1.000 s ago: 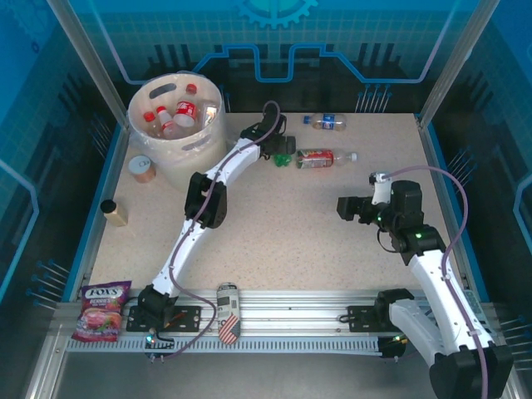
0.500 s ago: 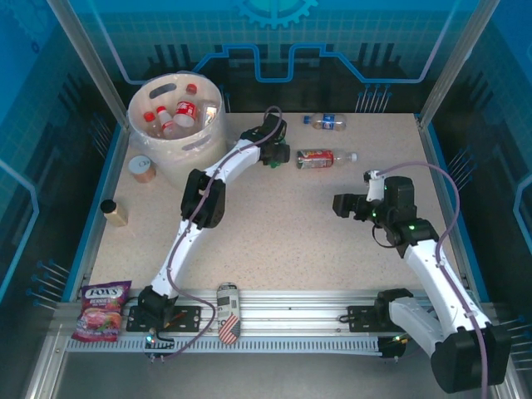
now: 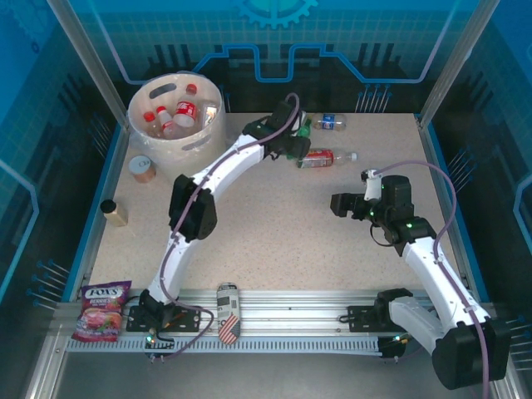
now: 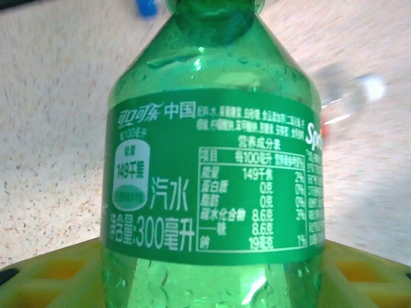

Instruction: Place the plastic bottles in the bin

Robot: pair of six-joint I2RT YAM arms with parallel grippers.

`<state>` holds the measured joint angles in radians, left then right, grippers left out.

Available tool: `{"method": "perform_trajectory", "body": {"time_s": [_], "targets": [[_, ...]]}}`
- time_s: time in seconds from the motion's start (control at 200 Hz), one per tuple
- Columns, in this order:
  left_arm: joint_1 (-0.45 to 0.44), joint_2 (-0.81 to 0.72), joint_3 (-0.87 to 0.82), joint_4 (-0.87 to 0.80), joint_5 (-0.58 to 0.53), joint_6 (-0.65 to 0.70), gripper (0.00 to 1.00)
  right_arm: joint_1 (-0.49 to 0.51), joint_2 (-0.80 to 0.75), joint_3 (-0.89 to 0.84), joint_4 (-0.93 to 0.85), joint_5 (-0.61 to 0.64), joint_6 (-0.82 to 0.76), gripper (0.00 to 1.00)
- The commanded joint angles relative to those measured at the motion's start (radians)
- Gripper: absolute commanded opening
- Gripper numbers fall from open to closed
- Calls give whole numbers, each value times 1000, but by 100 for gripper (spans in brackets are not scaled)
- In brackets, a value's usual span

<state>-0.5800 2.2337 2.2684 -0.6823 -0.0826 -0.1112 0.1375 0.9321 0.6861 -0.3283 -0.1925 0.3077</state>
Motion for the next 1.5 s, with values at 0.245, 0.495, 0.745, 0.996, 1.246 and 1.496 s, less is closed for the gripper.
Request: {"method": "perform_trajectory", "body": {"time_s": [0.245,0.495,0.745,0.996,1.246,1.496], "targets": [[213,-328,57,-257,49,131,31,13,-10,13,-11,31,-38,97],[476,-366,111,-373,89,165,11,13,-21,8,-23,43,-57,97],[652,-283,132,-414,93,194,0,13,-18,7,-23,42,-57,97],[703,-181,154,-446,136,216,0,13,-12,11,-27,42,-53,97],[719,-140,129,-445,155,217,18,13,-6,12,-26,43,-51,97],[718,-194,65,-411,152,220,76,14,23,16,-13,35,-44,97]]}}
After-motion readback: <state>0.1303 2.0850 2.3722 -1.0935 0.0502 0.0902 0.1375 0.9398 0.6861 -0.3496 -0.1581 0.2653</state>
